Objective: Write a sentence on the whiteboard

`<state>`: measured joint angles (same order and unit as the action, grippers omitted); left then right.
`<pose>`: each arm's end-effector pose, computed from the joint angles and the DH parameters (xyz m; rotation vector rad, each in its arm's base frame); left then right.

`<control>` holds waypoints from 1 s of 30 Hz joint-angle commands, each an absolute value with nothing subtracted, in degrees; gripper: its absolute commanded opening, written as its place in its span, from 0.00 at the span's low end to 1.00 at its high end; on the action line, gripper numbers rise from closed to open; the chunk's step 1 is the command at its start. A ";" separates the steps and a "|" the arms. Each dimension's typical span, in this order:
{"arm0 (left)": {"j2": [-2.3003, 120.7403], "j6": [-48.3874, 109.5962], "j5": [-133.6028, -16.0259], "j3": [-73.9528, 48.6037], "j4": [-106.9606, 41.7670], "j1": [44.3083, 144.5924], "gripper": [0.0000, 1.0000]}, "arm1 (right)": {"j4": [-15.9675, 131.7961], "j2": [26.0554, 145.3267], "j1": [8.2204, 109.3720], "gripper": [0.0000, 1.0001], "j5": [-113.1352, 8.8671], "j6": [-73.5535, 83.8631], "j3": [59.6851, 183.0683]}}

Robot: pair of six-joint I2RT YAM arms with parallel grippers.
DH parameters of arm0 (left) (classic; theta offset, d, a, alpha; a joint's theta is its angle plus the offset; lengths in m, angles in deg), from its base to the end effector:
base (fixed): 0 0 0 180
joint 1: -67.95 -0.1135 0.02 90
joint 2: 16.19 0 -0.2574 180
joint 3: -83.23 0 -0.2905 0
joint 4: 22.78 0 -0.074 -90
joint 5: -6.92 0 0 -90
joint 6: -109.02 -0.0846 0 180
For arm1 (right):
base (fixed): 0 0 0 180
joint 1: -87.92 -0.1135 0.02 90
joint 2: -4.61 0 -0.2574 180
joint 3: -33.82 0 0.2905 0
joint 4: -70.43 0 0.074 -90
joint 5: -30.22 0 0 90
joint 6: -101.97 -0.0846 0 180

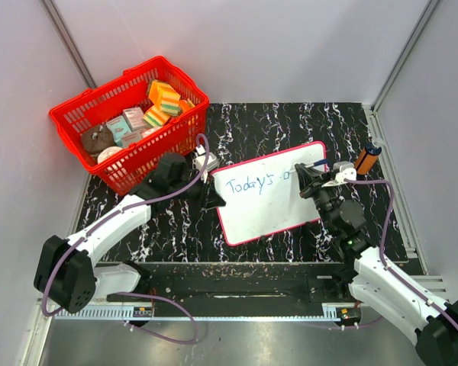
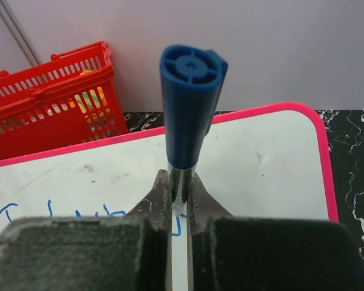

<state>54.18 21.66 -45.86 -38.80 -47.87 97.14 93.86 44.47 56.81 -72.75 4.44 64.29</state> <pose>0.2626 -0.2053 0.2075 0.8721 2.0842 -1.0232 0.2331 0.1185 0.2690 -0.0822 1.3417 0.4210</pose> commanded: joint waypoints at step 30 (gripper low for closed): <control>58.08 5.14 -68.49 -41.95 -54.04 97.66 0.00 | 91.47 40.64 56.99 0.00 -75.24 3.88 61.12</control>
<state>54.18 21.64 -46.28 -38.80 -47.61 97.53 92.16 41.12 56.81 -72.81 3.98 61.71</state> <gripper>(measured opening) 0.224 0.067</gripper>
